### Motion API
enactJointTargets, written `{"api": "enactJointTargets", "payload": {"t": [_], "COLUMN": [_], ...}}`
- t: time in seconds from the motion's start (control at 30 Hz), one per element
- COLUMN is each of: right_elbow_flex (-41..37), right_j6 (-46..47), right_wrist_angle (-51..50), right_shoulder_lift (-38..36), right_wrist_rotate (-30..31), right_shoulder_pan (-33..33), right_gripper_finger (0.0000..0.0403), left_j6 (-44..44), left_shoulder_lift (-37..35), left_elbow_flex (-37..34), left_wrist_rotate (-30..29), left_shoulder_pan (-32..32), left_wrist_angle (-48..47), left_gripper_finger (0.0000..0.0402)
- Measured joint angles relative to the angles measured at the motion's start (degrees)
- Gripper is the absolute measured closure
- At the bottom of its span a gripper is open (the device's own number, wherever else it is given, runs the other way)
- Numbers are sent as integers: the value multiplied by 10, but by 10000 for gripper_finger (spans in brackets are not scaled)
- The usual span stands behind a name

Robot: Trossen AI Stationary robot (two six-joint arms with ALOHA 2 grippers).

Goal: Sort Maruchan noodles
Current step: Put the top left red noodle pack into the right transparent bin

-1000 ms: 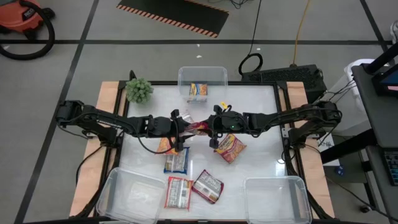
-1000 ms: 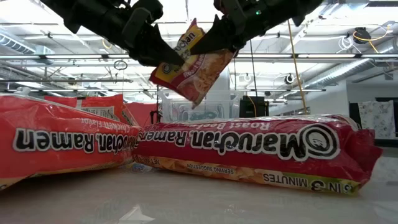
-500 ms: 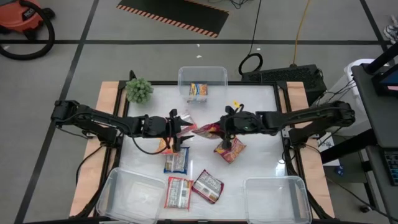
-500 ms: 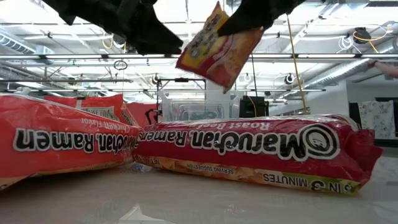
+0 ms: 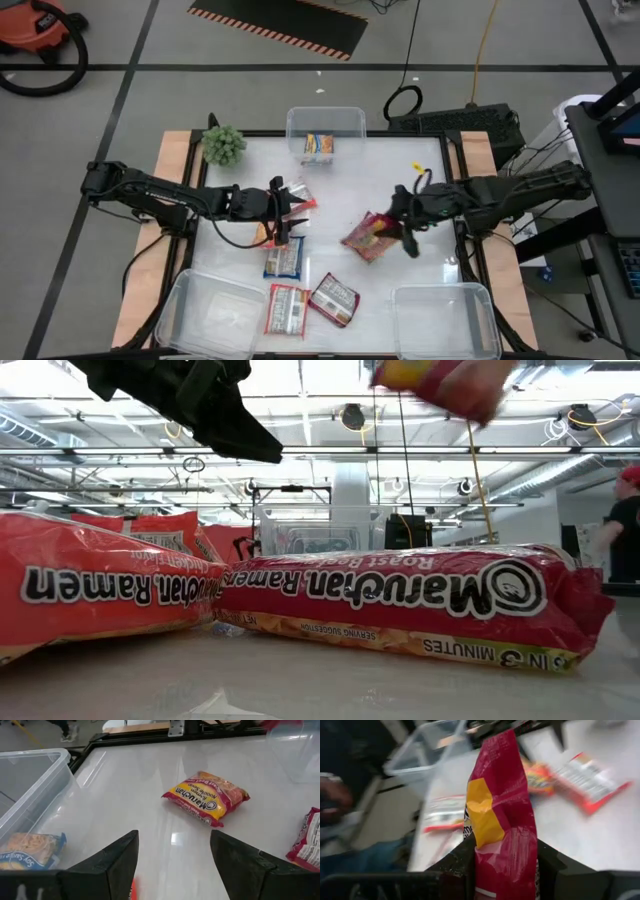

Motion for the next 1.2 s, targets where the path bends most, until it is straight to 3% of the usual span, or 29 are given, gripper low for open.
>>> {"api": "enactJointTargets", "payload": {"t": [0.27,0.47,0.77,1.03,1.2], "right_elbow_flex": [0,0,0,0,0], "right_j6": [114,177,253,312,317], "right_wrist_angle": [-76,-76,-105,-91,-95], "right_shoulder_lift": [-74,-84,-51,5,31], "right_wrist_rotate": [-64,-139,-157,-229,-243], "right_shoulder_pan": [40,60,104,149,165], "right_gripper_finger": [291,292,292,288,287], "left_j6": [-2,-8,-9,-11,-13], "left_shoulder_lift": [0,0,0,0,0], "left_elbow_flex": [0,0,0,0,0], "left_wrist_rotate": [0,0,0,0,0], "left_shoulder_pan": [0,0,0,0,0], "left_wrist_angle": [0,-1,-8,-13,-13], "left_gripper_finger": [151,151,151,151,151]}}
